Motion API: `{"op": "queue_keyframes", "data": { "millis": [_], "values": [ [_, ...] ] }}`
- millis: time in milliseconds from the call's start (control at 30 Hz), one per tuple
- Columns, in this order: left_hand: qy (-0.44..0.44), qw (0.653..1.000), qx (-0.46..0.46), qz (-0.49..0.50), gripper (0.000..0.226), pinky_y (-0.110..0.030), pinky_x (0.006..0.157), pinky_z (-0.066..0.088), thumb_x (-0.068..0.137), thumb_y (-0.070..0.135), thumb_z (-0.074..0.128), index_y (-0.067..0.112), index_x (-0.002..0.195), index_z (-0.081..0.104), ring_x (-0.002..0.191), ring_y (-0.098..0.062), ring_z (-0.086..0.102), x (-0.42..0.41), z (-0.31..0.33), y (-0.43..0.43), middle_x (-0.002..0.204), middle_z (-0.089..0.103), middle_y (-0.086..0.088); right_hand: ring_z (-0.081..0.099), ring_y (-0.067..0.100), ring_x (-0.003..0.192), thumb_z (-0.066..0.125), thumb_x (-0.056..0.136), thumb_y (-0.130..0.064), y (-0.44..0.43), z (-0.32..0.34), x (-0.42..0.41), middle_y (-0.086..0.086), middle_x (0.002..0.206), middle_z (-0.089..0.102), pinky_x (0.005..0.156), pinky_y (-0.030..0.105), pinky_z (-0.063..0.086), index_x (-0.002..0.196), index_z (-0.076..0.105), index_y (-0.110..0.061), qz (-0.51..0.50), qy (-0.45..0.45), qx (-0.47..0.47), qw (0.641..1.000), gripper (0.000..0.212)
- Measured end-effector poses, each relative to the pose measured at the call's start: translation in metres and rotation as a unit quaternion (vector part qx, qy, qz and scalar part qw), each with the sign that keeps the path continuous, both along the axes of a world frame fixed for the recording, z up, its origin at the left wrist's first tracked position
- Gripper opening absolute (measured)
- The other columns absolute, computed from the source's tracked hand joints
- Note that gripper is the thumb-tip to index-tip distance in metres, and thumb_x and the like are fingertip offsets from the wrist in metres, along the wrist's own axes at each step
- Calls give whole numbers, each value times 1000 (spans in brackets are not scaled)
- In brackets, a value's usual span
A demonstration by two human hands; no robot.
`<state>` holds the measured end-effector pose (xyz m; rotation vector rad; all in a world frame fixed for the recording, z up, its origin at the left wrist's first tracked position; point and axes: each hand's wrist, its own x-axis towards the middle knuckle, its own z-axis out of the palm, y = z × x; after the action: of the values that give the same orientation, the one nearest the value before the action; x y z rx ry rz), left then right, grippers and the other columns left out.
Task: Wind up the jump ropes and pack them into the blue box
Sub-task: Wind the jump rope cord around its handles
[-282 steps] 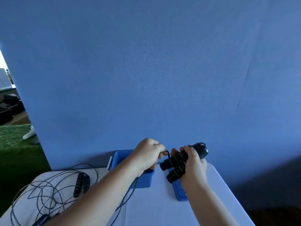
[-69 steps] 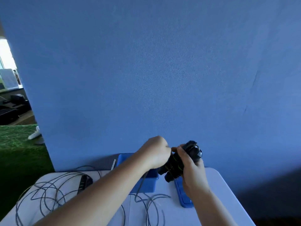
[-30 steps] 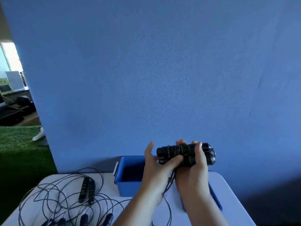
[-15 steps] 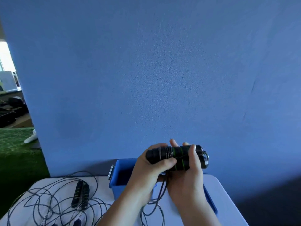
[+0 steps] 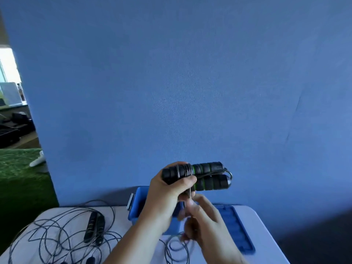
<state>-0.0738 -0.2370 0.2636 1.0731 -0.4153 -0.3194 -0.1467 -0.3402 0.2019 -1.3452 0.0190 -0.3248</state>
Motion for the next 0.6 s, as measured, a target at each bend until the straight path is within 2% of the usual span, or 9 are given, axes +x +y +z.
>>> {"op": "queue_keyframes", "data": {
  "millis": [33,67,167,267,367,500,600],
  "values": [
    [5,1000,1,7,23,-33,52,54,69,10,81,22,88,77,65,-28,62,1,0,1,78,66,-10,43,19,52,60,90,-43,-1,-3,-1,9,62,52,49,32,40,90,66,-13,-2,-11,-4,1000,31],
    [8,1000,4,14,23,-34,57,57,68,12,81,22,87,77,66,-27,64,2,-1,2,80,68,-10,33,16,47,58,89,-41,1,0,-4,5,58,45,46,29,30,86,65,-12,-2,-8,-2,1000,30],
    [21,999,21,30,25,-39,71,58,66,19,82,25,89,77,73,-25,69,2,-4,4,85,73,-9,18,13,47,54,90,-40,0,-1,-9,2,56,29,46,24,16,71,61,-15,-7,-5,-10,1000,32],
    [26,998,42,35,24,-32,67,55,64,26,83,33,86,77,77,-14,68,-3,-4,3,85,73,1,17,12,50,52,93,-44,0,-6,-11,1,58,25,46,25,15,66,54,-19,-19,-12,-38,999,36],
    [33,998,51,27,24,-24,61,45,63,31,83,36,85,76,74,-5,64,-9,-2,4,85,71,6,20,10,51,50,95,-49,-6,-13,-8,-2,61,27,46,25,16,62,47,-27,-25,-16,-79,996,40],
    [7,999,47,9,35,-26,64,43,56,38,87,33,89,76,79,-6,63,-13,1,8,88,71,5,25,14,56,55,88,-68,-22,-20,-2,1,64,29,50,30,21,67,43,-23,-28,-6,-138,990,51],
    [8,999,52,8,45,-26,62,44,52,41,87,28,93,77,82,-14,64,-14,-2,11,90,72,0,24,19,58,58,84,-74,-34,-12,4,2,63,31,52,35,23,64,46,-28,-31,2,-179,983,51]
  ]
}}
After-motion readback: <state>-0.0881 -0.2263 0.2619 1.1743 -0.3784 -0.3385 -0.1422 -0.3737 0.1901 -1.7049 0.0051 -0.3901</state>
